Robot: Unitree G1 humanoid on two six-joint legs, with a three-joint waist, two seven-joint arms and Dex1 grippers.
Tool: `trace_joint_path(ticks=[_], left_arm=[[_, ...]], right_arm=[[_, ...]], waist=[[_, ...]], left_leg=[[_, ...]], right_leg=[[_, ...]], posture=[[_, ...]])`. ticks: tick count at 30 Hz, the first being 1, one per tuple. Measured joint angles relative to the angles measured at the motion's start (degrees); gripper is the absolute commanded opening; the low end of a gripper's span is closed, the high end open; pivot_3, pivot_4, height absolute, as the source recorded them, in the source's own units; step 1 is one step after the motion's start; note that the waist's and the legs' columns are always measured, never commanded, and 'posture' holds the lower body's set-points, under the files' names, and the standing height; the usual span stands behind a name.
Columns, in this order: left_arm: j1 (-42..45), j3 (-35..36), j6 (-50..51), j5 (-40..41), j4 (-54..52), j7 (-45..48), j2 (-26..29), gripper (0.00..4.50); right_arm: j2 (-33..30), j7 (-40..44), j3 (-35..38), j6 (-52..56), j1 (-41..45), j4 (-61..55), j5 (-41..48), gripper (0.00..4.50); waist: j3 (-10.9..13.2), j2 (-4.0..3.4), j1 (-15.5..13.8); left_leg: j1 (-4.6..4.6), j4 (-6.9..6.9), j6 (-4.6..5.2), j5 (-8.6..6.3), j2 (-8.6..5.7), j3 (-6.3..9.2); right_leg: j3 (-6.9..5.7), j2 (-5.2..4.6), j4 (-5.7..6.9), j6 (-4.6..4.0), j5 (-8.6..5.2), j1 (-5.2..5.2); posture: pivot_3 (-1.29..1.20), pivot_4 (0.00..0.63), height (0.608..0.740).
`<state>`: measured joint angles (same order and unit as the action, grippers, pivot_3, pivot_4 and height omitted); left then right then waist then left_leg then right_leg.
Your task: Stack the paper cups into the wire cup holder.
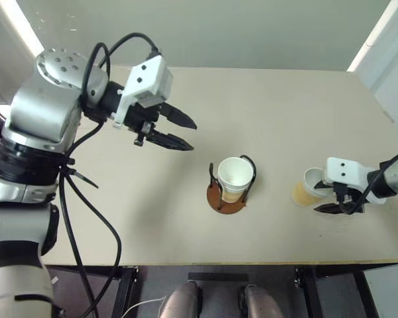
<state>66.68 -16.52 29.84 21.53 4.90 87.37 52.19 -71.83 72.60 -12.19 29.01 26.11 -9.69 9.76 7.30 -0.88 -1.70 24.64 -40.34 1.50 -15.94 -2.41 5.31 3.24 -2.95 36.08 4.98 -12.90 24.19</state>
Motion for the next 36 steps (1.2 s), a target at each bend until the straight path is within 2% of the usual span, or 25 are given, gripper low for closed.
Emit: trace_joint_path(ticks=[6, 12, 15, 18, 22, 25, 36], left_arm=[[-0.85, 0.01, -2.19, -2.2, 1.01, 0.99, 0.06, 2.42], [-1.14, 0.12, -3.95, -4.12, 3.16, 1.35, 0.57, 2.42], [-1.53, 0.6, -4.74, -4.97, 3.96, 1.47, 0.81, 2.42], [-1.94, 0.79, -5.3, -5.55, 4.33, 1.58, 0.56, 2.42], [-1.94, 0.78, -6.22, -5.88, 5.24, 2.05, -0.61, 2.42], [-1.9, 0.77, -6.78, -6.15, 5.75, 2.15, -1.6, 2.42], [-1.89, 0.77, -7.25, -7.68, 6.31, 2.31, -2.05, 2.42]], right_arm=[[0.97, 1.53, -0.12, 0.6, 2.93, -1.59, -1.02, 0.01], [-1.44, 4.91, 2.99, 3.43, 5.66, -5.53, 2.06, 0.01], [-3.97, 7.72, 7.44, 7.29, 14.03, -8.7, 6.77, 0.01], [-3.81, 9.51, 7.84, 10.02, 24.95, -10.44, 8.69, 0.01], [1.99, 12.02, 1.67, 12.1, 37.26, -13.3, 9.03, 0.01], [6.57, 12.82, -2.73, 13.62, 41.3, -14.22, 8.98, 0.01], [15.88, 12.9, -10.2, 13.68, 43.1, -13.08, 6.18, 0.01]], waist=[[0.0, 0.0, 0.03], [0.0, 0.0, 0.02], [0.01, -0.02, 0.21], [0.01, -0.02, 0.37], [0.01, -0.01, 0.7], [0.01, -0.01, 0.7], [0.01, -0.01, 0.75]], left_leg=[[0.0, 0.03, 0.0, 0.0, 0.0, 0.0], [0.02, 0.08, 0.0, 0.0, -0.02, 0.0], [0.0, 0.2, -0.03, 0.01, 0.01, 0.0], [-0.02, 0.25, -0.03, 0.01, 0.01, 0.01], [-0.05, 0.21, -0.02, 0.01, 0.02, 0.03], [-0.02, 0.21, -0.02, 0.01, 0.02, 0.06], [0.09, 0.29, -0.02, 0.02, 0.03, 0.09]], right_leg=[[0.0, 0.0, -0.03, 0.0, 0.0, -0.01], [0.0, -0.01, -0.07, -0.01, 0.0, 0.01], [0.01, 0.01, -0.07, -0.07, -0.04, 0.05], [0.01, 0.02, -0.09, -0.1, -0.06, 0.05], [0.01, 0.04, -0.09, -0.12, -0.07, 0.06], [-0.03, 0.03, -0.1, -0.13, -0.07, 0.09], [-0.07, 0.03, -0.13, -0.26, -0.15, 0.24]], posture=[[0.0, 0.15, 0.74], [0.0, 0.15, 0.74], [0.0, 0.15, 0.74], [0.0, 0.15, 0.74], [0.0, 0.15, 0.74], [0.0, 0.15, 0.74], [0.0, 0.15, 0.74]])
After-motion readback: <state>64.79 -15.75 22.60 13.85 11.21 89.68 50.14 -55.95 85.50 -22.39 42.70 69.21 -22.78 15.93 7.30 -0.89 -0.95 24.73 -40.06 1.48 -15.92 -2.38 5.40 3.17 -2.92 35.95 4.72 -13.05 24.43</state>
